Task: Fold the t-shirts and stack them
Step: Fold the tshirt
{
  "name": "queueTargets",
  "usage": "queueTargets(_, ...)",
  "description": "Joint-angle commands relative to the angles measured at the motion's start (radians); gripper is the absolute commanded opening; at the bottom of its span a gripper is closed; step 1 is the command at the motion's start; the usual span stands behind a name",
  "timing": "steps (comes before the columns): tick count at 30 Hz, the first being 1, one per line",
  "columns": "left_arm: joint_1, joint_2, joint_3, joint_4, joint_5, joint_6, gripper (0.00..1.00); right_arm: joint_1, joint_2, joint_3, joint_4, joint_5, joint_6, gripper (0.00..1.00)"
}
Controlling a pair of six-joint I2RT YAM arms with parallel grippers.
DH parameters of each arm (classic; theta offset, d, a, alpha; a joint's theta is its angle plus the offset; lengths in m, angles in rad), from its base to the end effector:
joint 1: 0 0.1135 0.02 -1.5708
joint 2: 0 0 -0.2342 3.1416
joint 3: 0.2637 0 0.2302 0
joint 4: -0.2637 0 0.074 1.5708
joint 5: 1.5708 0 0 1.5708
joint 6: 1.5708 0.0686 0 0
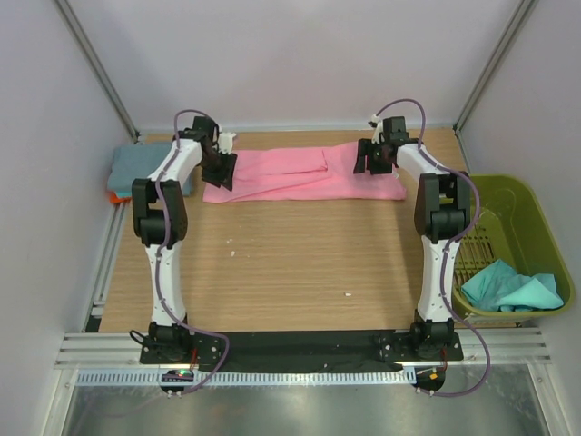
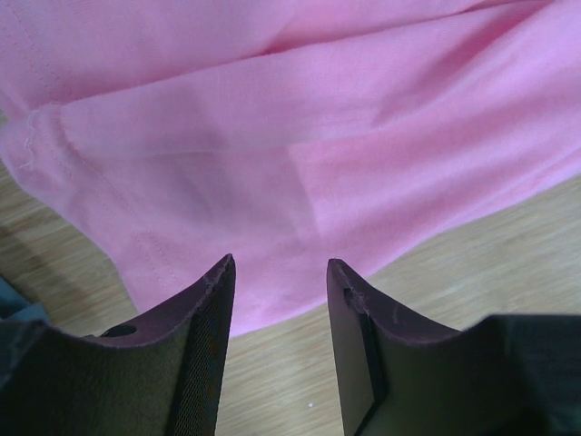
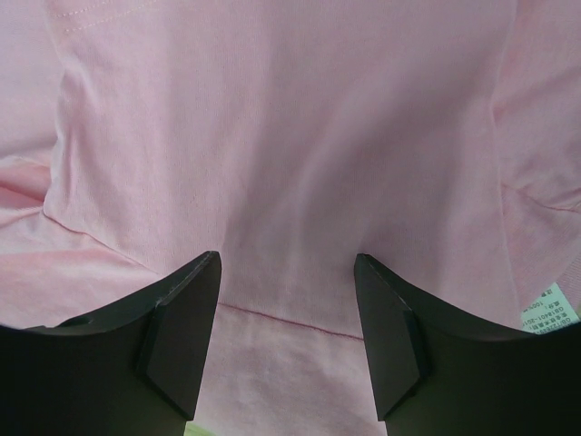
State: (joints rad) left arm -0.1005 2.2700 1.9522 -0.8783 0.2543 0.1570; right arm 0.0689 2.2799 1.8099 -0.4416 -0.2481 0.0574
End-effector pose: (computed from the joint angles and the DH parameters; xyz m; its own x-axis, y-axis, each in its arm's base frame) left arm 0.4480 -0.0625 0.1496 -0.8850 0.2413 -0.3981 0.3312 0.9274 -0.1740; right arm 0.4816 0.0501 0.1330 -0.7997 0.0006 -0.6003 -0.1712 0.9583 0.2289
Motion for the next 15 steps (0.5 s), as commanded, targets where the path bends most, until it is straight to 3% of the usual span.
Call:
queueTargets(1, -0.028, 0.037, 0.031, 0.033, -0.059, 0.010, 0.46, 0.003, -0.028, 0.015, 0.010, 0.012, -0.019, 0.67)
queueTargets(6, -0.047, 0.040, -0.031, 0.035, -0.096, 0.024, 0.45, 0.003, 0.045, 0.055, -0.031, 0.043, -0.027, 0.66)
queueTargets(15, -0.067, -0.089, -0.301, 0.088, -0.141, 0.013, 0.43, 0.032, 0.004, -0.107, -0.002, 0.056, -0.054, 0.66)
